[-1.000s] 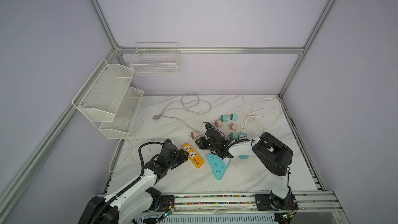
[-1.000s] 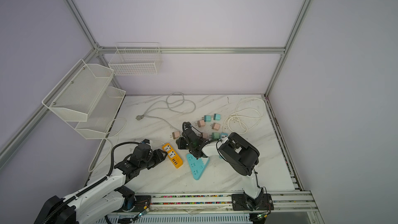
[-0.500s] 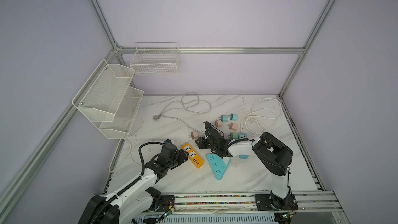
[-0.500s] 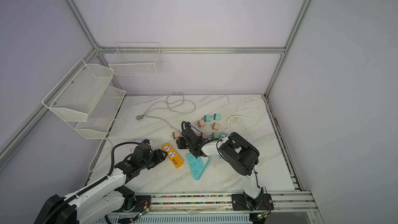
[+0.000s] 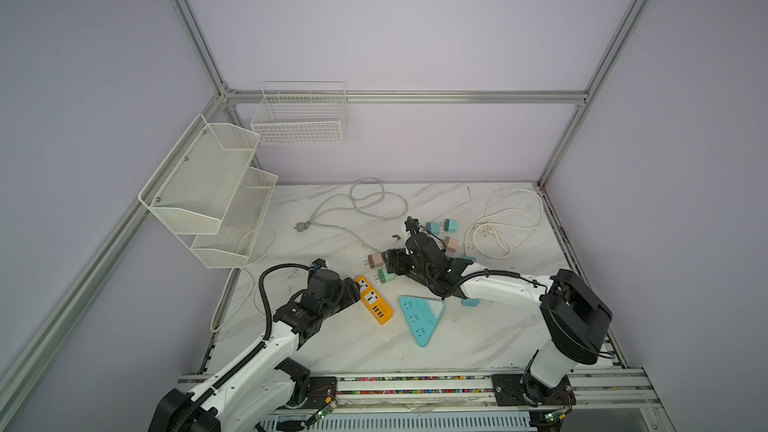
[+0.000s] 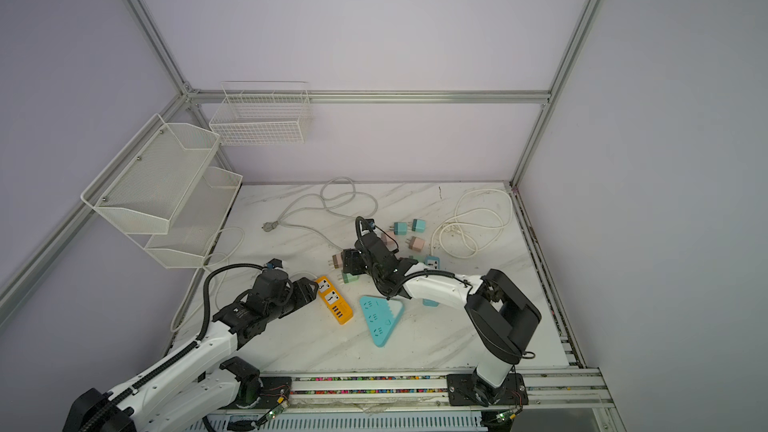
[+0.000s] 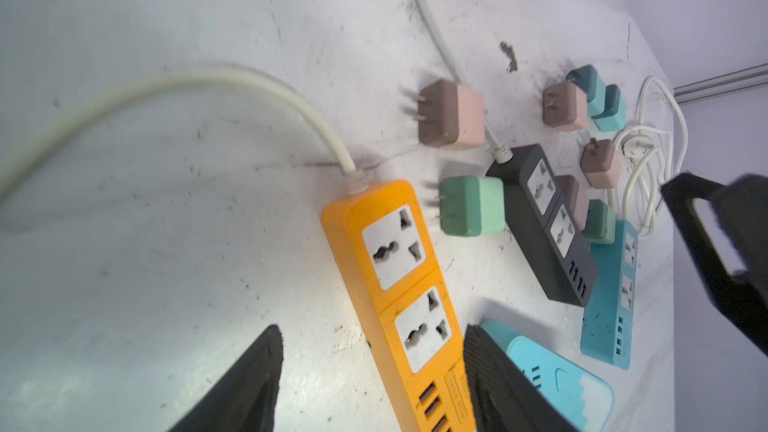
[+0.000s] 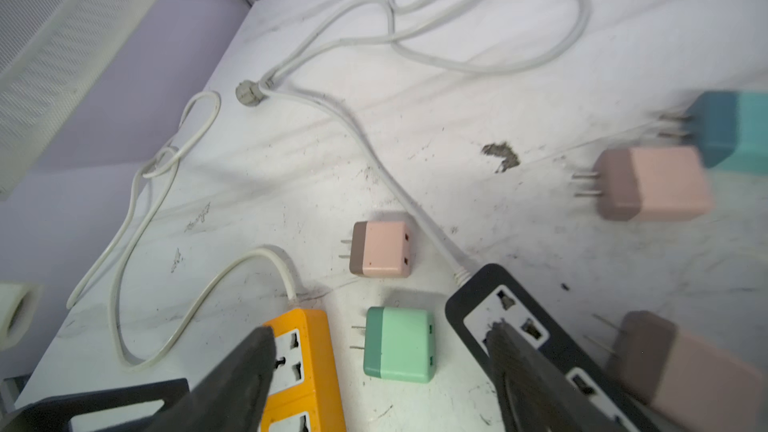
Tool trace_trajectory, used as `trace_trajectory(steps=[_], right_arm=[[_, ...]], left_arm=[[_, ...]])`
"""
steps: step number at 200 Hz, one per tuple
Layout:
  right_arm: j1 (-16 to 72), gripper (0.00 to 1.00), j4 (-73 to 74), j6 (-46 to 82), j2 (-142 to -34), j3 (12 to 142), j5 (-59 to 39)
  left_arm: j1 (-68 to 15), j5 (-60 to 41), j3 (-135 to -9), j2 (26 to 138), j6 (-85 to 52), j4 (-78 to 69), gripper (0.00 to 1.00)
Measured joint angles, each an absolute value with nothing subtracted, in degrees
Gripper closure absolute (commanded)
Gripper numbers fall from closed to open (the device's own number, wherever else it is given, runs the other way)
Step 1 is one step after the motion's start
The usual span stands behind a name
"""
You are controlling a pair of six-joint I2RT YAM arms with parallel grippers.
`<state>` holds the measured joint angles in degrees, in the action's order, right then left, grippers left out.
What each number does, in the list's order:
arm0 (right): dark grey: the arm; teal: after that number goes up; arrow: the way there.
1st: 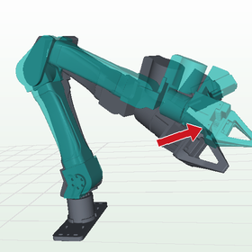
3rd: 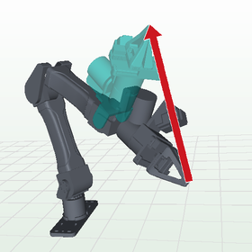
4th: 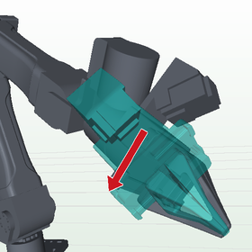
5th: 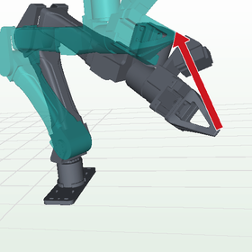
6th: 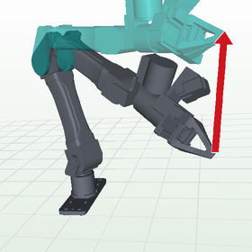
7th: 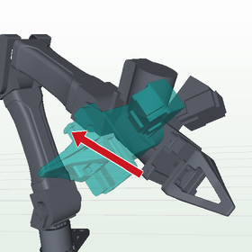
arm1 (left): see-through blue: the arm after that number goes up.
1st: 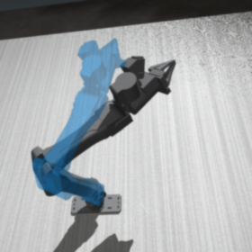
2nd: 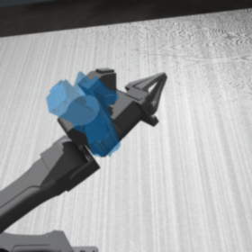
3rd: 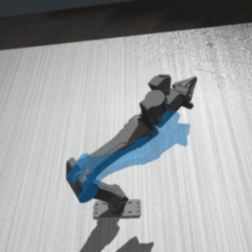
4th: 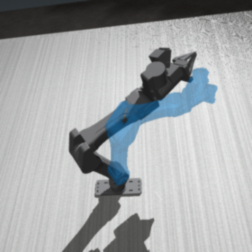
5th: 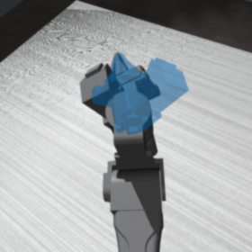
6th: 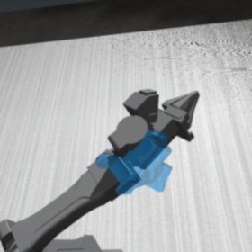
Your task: Pull the plug off the socket
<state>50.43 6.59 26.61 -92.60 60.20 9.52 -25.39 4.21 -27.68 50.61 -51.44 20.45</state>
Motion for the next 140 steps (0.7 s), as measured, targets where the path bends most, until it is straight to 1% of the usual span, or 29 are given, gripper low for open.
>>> trace_trajectory(steps=[16, 33, 59, 80, 90, 103, 115, 140], right_arm=[[48.0, 0.03, 5.3, 24.9, -87.4, 60.2, 12.4], [42.0, 0.03, 5.3, 22.8, -81.9, 59.5, 16.7], [29.2, 0.03, 5.8, 20.7, -76.8, 55.9, 24.5], [18.6, 0.03, 8.9, 19.9, -75.9, 50.5, 28.3], [15.1, 0.02, 11.3, 19.1, -76.3, 47.1, 30.7], [13.0, 0.03, 15.5, 17.3, -77.2, 42.5, 33.3], [12.7, 0.03, 21.2, 15.0, -78.3, 37.8, 34.3], [11.3, 0.03, 32.2, 11.3, -83.7, 31.9, 34.2]], left_arm=[[-23.4, 7.3, -31.0, 49.8, -48.4, 22.0, 0.14], [-20.4, 11.6, -34.8, 50.3, -45.1, 23.4, 0.0], [-16.0, 20.5, -38.6, 52.7, -39.4, 23.0, 0.0], [-11.9, 28.0, -38.9, 55.9, -33.9, 19.9, 0.0], [-9.9, 31.2, -38.8, 58.0, -30.5, 16.8, 0.0], [-8.2, 34.0, -37.9, 60.4, -26.2, 10.3, 0.0], [-7.3, 35.7, -35.0, 62.7, -21.0, 1.0, 0.0], [-6.7, 36.0, -29.0, 71.5, -12.4, -15.4, 0.0]])
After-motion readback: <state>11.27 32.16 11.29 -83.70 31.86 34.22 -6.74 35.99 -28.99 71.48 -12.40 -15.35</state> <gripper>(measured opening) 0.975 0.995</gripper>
